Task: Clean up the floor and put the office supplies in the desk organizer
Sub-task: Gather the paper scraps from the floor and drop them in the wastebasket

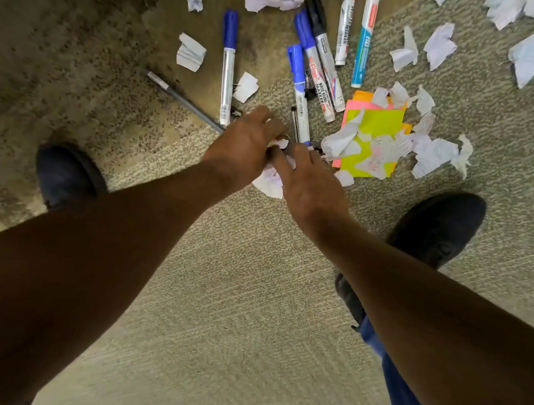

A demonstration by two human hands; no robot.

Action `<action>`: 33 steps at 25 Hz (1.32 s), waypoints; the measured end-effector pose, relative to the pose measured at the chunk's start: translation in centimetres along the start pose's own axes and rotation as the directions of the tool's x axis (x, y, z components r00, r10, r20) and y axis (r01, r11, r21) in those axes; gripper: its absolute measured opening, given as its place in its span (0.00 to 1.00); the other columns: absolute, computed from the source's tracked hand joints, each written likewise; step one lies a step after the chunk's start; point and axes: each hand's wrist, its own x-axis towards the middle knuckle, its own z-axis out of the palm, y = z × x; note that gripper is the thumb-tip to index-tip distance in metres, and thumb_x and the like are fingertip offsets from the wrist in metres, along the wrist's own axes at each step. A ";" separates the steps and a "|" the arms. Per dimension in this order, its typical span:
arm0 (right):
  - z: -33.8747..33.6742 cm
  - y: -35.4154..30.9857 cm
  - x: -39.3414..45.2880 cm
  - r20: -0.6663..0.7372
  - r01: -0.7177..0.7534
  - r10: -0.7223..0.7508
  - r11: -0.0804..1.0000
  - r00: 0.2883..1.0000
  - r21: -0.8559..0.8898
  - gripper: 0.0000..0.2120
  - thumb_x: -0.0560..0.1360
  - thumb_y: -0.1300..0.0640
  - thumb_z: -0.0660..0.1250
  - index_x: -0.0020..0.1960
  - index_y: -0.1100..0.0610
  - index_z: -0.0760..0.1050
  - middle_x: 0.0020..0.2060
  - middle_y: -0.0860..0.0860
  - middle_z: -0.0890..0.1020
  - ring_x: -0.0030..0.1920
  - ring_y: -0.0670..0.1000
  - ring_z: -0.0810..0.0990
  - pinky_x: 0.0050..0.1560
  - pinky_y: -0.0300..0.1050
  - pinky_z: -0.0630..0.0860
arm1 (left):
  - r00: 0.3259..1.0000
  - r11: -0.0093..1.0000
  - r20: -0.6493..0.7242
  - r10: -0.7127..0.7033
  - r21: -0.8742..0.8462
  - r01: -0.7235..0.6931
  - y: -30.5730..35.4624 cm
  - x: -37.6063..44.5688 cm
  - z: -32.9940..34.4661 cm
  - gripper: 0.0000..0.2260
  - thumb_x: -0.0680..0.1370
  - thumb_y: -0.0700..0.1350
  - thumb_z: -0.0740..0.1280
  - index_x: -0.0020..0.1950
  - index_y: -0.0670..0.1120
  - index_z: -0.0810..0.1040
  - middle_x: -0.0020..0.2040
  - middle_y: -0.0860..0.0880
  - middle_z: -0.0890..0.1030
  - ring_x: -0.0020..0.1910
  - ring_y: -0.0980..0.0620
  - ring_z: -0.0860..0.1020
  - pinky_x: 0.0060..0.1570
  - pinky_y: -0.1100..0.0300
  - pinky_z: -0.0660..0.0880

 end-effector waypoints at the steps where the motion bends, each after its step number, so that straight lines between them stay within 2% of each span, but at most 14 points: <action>1: -0.1 -0.1 0.2 0.023 0.012 -0.013 0.999 1.000 0.044 0.17 0.77 0.60 0.57 0.64 0.55 0.70 0.51 0.56 0.76 0.48 0.57 0.77 0.32 0.48 0.74 | 0.999 0.996 -0.023 -0.041 -0.078 0.040 -0.3 -0.4 0.0 0.12 0.73 0.35 0.69 0.55 0.41 0.79 0.53 0.40 0.77 0.49 0.41 0.78 0.47 0.52 0.74; 4: -1.1 0.4 0.4 0.126 0.009 -0.030 0.986 0.992 0.166 0.13 0.75 0.65 0.59 0.59 0.58 0.72 0.51 0.58 0.75 0.50 0.60 0.75 0.33 0.49 0.67 | 0.964 0.911 -0.082 -0.254 -0.354 0.209 -0.7 -1.8 -0.4 0.08 0.72 0.35 0.70 0.49 0.43 0.81 0.50 0.44 0.81 0.44 0.45 0.82 0.45 0.56 0.77; 7: -2.6 1.8 -0.3 0.061 -0.033 0.019 0.973 0.998 0.228 0.11 0.75 0.66 0.61 0.56 0.60 0.74 0.51 0.59 0.76 0.51 0.61 0.75 0.37 0.52 0.73 | 0.914 0.794 -0.042 -0.404 -0.512 0.328 -0.5 -2.3 -1.3 0.06 0.73 0.36 0.71 0.48 0.44 0.81 0.47 0.47 0.83 0.42 0.46 0.83 0.41 0.57 0.80; 10: -4.7 3.7 -1.3 0.009 -0.102 0.106 0.930 0.994 0.354 0.11 0.75 0.65 0.62 0.57 0.62 0.75 0.50 0.60 0.77 0.50 0.61 0.76 0.42 0.52 0.73 | 0.861 0.610 0.052 -0.507 -0.684 0.400 0.8 -2.6 -2.9 0.06 0.73 0.35 0.72 0.45 0.46 0.80 0.40 0.46 0.82 0.35 0.52 0.83 0.27 0.67 0.74; 12: -6.3 4.5 -1.9 -0.016 -0.213 0.252 0.847 0.968 0.487 0.10 0.75 0.64 0.65 0.55 0.62 0.77 0.49 0.60 0.80 0.49 0.60 0.79 0.46 0.49 0.73 | 0.843 0.473 0.125 -0.524 -0.780 0.409 1.7 -2.9 -4.4 0.09 0.73 0.34 0.72 0.43 0.48 0.78 0.37 0.45 0.81 0.29 0.55 0.81 0.29 0.63 0.73; 15: -9.2 4.6 -2.5 0.061 -0.389 0.456 0.672 0.888 0.630 0.07 0.74 0.61 0.68 0.52 0.59 0.79 0.46 0.54 0.83 0.44 0.55 0.82 0.47 0.42 0.74 | 0.852 0.365 0.194 -0.486 -0.841 0.399 3.0 -3.8 -7.2 0.09 0.73 0.34 0.72 0.43 0.48 0.77 0.37 0.43 0.81 0.27 0.55 0.78 0.28 0.63 0.71; 17: -11.2 4.2 -2.3 0.124 -0.451 0.515 0.580 0.848 0.678 0.04 0.74 0.58 0.69 0.49 0.56 0.79 0.42 0.50 0.83 0.38 0.50 0.83 0.41 0.40 0.76 | 0.859 0.275 0.222 -0.461 -0.885 0.376 3.8 -4.5 -9.0 0.10 0.73 0.32 0.71 0.43 0.47 0.77 0.39 0.41 0.81 0.28 0.54 0.78 0.26 0.65 0.74; 20: -14.6 2.2 -1.7 0.150 -0.435 0.534 0.460 0.832 0.774 0.03 0.74 0.58 0.70 0.44 0.53 0.76 0.37 0.49 0.82 0.28 0.42 0.81 0.31 0.36 0.75 | 0.859 0.143 0.240 -0.452 -0.931 0.335 3.9 -6.1 -11.8 0.10 0.73 0.31 0.70 0.43 0.46 0.77 0.41 0.45 0.80 0.32 0.55 0.79 0.34 0.64 0.78; 22: -16.8 0.0 -0.8 0.214 -0.423 0.519 0.323 0.827 0.847 0.03 0.73 0.58 0.71 0.45 0.55 0.77 0.37 0.50 0.83 0.29 0.45 0.81 0.36 0.43 0.77 | 0.854 0.083 0.241 -0.460 -0.946 0.312 2.9 -7.6 -13.6 0.10 0.74 0.32 0.69 0.43 0.47 0.76 0.41 0.47 0.80 0.34 0.56 0.79 0.35 0.64 0.77; 24: -19.1 -2.7 0.5 0.330 -0.400 0.434 0.079 0.838 0.913 0.02 0.74 0.60 0.70 0.47 0.56 0.78 0.39 0.50 0.83 0.34 0.48 0.81 0.39 0.46 0.78 | 0.850 0.022 0.223 -0.478 -0.964 0.266 1.4 -9.4 -15.6 0.10 0.75 0.31 0.68 0.44 0.46 0.75 0.41 0.47 0.79 0.34 0.57 0.79 0.35 0.66 0.77; 26: -21.0 -6.4 2.3 0.422 -0.363 0.303 -0.233 0.854 0.902 0.04 0.76 0.64 0.67 0.48 0.57 0.78 0.40 0.50 0.83 0.39 0.48 0.80 0.39 0.39 0.76 | 0.841 -0.030 0.186 -0.508 -0.980 0.199 -0.7 -11.8 -17.9 0.10 0.76 0.31 0.66 0.44 0.45 0.74 0.42 0.48 0.79 0.34 0.57 0.78 0.34 0.68 0.77; 28: -22.7 -10.4 4.4 0.468 -0.353 0.233 -0.405 0.852 0.844 0.07 0.77 0.67 0.64 0.47 0.57 0.78 0.38 0.49 0.84 0.39 0.46 0.81 0.37 0.34 0.76 | 0.821 -0.063 0.135 -0.554 -0.991 0.121 -3.0 -14.3 -20.3 0.09 0.76 0.31 0.66 0.45 0.45 0.74 0.42 0.47 0.78 0.35 0.55 0.77 0.32 0.69 0.76; 31: -24.5 -17.5 7.5 0.465 -0.379 0.134 -0.408 0.875 0.831 0.09 0.78 0.67 0.61 0.48 0.56 0.77 0.37 0.47 0.84 0.39 0.45 0.81 0.36 0.31 0.75 | 0.785 -0.066 0.034 -0.618 -0.998 -0.009 -7.1 -18.7 -24.5 0.09 0.76 0.31 0.66 0.45 0.45 0.73 0.43 0.47 0.78 0.36 0.53 0.76 0.32 0.68 0.75; 33: -25.6 -22.5 9.5 0.412 -0.382 0.028 -0.324 0.911 0.865 0.08 0.78 0.68 0.60 0.48 0.58 0.76 0.35 0.47 0.84 0.37 0.44 0.80 0.34 0.31 0.74 | 0.744 -0.041 -0.050 -0.666 -0.994 -0.104 -10.1 -22.0 -27.5 0.08 0.76 0.32 0.66 0.45 0.45 0.74 0.42 0.48 0.78 0.37 0.55 0.77 0.35 0.68 0.75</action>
